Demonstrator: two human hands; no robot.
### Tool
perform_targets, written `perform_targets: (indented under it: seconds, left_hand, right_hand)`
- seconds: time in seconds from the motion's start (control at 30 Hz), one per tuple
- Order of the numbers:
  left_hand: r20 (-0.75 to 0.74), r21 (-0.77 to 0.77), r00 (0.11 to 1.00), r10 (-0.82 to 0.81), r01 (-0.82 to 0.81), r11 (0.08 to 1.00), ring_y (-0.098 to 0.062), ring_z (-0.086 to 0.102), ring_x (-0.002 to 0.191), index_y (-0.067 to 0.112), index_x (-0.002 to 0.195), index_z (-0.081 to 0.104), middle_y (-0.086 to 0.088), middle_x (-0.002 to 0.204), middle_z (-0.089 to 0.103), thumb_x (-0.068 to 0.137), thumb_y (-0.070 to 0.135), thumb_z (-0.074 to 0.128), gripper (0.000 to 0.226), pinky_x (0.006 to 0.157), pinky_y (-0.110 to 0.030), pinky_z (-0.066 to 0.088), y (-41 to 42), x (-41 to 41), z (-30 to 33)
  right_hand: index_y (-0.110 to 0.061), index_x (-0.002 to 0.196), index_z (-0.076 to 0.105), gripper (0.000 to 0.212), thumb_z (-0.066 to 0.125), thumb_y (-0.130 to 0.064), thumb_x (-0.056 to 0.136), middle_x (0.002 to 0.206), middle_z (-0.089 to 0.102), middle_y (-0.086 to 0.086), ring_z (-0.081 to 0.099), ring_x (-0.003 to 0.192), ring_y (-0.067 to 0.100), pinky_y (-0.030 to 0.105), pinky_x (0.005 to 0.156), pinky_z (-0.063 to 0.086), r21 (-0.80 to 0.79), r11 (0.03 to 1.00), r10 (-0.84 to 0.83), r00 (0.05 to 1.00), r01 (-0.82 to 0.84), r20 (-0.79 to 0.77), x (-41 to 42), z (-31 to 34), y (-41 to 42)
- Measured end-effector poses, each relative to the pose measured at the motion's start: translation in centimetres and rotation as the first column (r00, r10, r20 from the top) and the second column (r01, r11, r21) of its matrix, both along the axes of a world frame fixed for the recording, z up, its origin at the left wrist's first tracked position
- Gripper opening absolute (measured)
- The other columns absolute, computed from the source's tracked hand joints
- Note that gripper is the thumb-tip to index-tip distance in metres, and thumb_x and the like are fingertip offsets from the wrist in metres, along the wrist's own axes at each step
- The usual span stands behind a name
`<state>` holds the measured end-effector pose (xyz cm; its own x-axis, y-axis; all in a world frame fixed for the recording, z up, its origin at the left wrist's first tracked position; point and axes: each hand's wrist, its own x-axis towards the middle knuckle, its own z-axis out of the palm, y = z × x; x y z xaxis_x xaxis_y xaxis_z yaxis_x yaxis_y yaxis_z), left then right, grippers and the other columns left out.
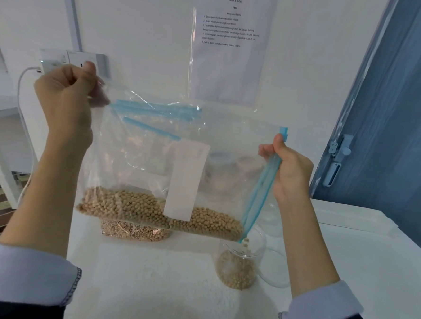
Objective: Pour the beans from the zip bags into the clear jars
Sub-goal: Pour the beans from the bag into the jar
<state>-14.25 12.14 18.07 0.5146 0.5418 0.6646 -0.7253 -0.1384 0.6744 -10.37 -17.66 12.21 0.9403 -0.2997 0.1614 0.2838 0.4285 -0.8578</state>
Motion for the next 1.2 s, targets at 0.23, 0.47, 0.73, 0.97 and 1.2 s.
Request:
perform_targets:
  seconds: [0.23, 0.47, 0.73, 0.97, 1.2]
  left_hand:
    - [0.02, -0.04, 0.999, 0.045, -0.044, 0.998, -0.005, 0.038, 0.04, 0.016, 0.063, 0.049, 0.012, 0.044, 0.053, 0.092, 0.015, 0.055, 0.029, 0.043, -0.02, 0.03, -0.6, 0.8, -0.2]
    - [0.034, -0.064, 0.998, 0.053, -0.051, 0.997, -0.005, 0.035, 0.041, 0.017, 0.06, 0.043, 0.012, 0.044, 0.051, 0.092, 0.015, 0.054, 0.034, 0.043, -0.02, 0.028, -1.3, 1.3, -0.2]
    - [0.036, -0.097, 0.998, 0.047, -0.043, 0.994, -0.006, 0.035, 0.044, 0.017, 0.058, 0.038, 0.013, 0.042, 0.045, 0.093, 0.015, 0.054, 0.038, 0.042, -0.021, 0.027, -1.8, 1.4, -0.4]
    - [0.045, -0.086, 0.999, 0.015, -0.011, 0.996, -0.007, 0.034, 0.043, 0.017, 0.057, 0.037, 0.012, 0.042, 0.045, 0.092, 0.013, 0.053, 0.039, 0.042, -0.021, 0.026, -2.1, 1.6, -0.1]
    - [0.056, -0.092, 0.998, 0.01, -0.005, 0.996, -0.009, 0.033, 0.043, 0.018, 0.055, 0.038, 0.01, 0.043, 0.045, 0.091, 0.015, 0.055, 0.039, 0.041, -0.022, 0.025, -2.8, 1.9, 0.1]
  right_hand:
    - [-0.002, 0.067, 0.067, 0.025, 0.07, -0.017, 0.086, 0.06, 0.067, 0.004, 0.065, 0.061, 0.013, 0.019, 0.061, 0.054, 0.005, 1.0, 0.001, 1.0, -0.001, 0.0, -0.3, 0.1, 0.3]
    - [-0.002, 0.068, 0.067, 0.024, 0.069, -0.018, 0.085, 0.06, 0.067, 0.004, 0.065, 0.061, 0.012, 0.017, 0.059, 0.051, -0.002, 1.0, 0.016, 1.0, -0.016, -0.026, -0.3, 0.0, 0.1]
    - [-0.004, 0.064, 0.067, 0.024, 0.07, -0.016, 0.085, 0.058, 0.067, 0.003, 0.066, 0.066, 0.019, 0.028, 0.076, 0.058, 0.008, 1.0, 0.012, 1.0, -0.012, -0.017, -0.2, -0.1, -0.1]
    - [-0.009, 0.06, 0.068, 0.027, 0.071, -0.019, 0.085, 0.06, 0.069, 0.002, 0.065, 0.073, 0.021, 0.027, 0.075, 0.056, -0.021, 0.999, -0.028, 0.999, 0.027, -0.041, 0.1, -0.2, 0.0]
    - [-0.006, 0.062, 0.066, 0.026, 0.07, -0.017, 0.085, 0.059, 0.068, 0.002, 0.065, 0.068, 0.018, 0.028, 0.079, 0.057, -0.026, 1.0, 0.003, 0.997, -0.005, -0.073, 0.3, 0.1, -0.5]
